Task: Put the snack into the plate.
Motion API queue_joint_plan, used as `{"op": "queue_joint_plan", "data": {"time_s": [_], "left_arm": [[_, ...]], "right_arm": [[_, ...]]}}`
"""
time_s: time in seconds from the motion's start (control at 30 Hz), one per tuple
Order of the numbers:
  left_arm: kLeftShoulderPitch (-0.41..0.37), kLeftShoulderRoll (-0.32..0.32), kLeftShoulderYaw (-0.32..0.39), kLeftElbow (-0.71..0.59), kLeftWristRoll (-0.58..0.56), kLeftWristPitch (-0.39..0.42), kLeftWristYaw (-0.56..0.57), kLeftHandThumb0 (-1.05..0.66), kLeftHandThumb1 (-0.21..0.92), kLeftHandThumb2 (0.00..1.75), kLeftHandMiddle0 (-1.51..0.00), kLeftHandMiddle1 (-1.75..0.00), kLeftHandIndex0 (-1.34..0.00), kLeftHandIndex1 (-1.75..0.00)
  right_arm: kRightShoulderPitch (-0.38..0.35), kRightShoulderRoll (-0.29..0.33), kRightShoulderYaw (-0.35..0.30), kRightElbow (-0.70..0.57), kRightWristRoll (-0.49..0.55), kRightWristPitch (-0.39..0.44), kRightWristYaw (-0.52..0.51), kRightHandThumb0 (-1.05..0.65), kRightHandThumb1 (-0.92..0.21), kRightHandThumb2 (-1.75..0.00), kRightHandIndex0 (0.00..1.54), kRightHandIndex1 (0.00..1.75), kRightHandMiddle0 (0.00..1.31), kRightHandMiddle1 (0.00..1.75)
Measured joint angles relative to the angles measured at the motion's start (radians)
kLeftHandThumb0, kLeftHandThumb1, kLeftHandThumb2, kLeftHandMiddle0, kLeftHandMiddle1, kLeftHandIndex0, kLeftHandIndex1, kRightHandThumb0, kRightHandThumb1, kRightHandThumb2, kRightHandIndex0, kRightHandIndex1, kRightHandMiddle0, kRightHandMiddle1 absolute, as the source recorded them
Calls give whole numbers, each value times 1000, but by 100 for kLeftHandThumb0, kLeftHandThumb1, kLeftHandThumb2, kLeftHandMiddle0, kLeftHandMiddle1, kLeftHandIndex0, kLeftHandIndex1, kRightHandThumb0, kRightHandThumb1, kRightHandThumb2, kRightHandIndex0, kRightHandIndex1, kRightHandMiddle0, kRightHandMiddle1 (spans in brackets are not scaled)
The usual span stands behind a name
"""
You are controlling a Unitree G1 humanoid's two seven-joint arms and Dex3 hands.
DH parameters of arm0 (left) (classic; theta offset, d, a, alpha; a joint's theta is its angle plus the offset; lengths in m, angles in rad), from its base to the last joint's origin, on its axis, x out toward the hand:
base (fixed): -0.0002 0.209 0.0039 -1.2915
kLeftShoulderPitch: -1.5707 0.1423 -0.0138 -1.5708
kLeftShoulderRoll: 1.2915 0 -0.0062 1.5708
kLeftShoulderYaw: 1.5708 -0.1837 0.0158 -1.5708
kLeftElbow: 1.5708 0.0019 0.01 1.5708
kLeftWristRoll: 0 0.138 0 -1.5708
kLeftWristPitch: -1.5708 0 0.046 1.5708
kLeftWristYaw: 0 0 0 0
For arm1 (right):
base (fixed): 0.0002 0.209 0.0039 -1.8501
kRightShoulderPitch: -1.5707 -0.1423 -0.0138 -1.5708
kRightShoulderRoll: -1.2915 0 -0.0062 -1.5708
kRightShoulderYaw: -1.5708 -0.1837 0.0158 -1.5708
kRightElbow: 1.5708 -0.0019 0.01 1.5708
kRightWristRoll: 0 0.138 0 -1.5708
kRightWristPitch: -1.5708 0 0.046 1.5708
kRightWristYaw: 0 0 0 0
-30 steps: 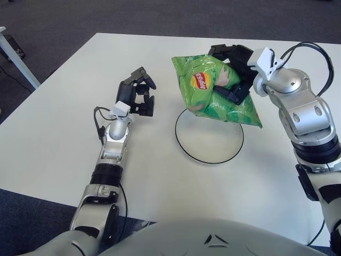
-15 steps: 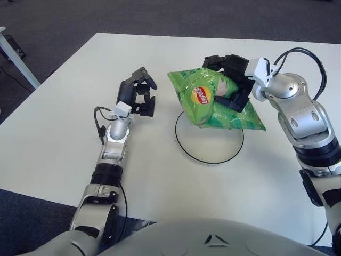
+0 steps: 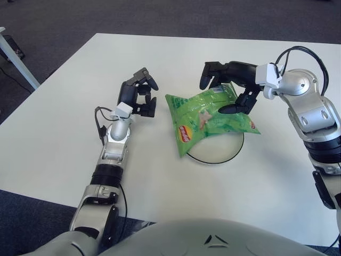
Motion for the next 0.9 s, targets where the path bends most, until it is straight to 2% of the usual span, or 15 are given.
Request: {"op": "queue_joint_plan", "data": {"time_s": [0.07, 0.17, 0.37, 0.6, 0.77, 0.9], "left_arm": [[0, 0, 0, -1, 0, 0, 0, -55, 15, 152, -135, -175, -75, -175], [0, 0, 0, -3, 0, 0, 0, -55, 15, 152, -135, -175, -75, -175], [2, 0, 0, -6, 2, 0, 1, -54, 16, 151, -136, -175, -74, -175], [4, 0, 0, -10, 4, 0, 3, -54, 16, 150, -137, -175, -74, -175], [4, 1, 0, -12, 5, 0, 5, -54, 17, 150, -137, -175, -74, -175], [4, 0, 0, -12, 5, 1, 7, -54, 17, 150, -137, -175, -74, -175]], "right_arm": [[-1, 0, -2, 7, 8, 1, 18, -77, -39, -83, 0, 44, 0, 86], [-1, 1, -9, 12, 18, 1, 34, -76, -41, -83, 0, 28, 0, 76], [0, 9, -47, 25, 56, -12, 51, -79, -46, -80, 0, 9, 0, 60], [16, 14, -78, 62, 91, -85, 74, -87, -51, -70, 0, 1, 0, 42], [18, 11, -102, 97, 126, -127, 122, -88, -49, -68, 0, 0, 0, 39], [8, -4, -140, 155, 168, -164, 180, -87, -48, -69, 0, 0, 0, 45]]}}
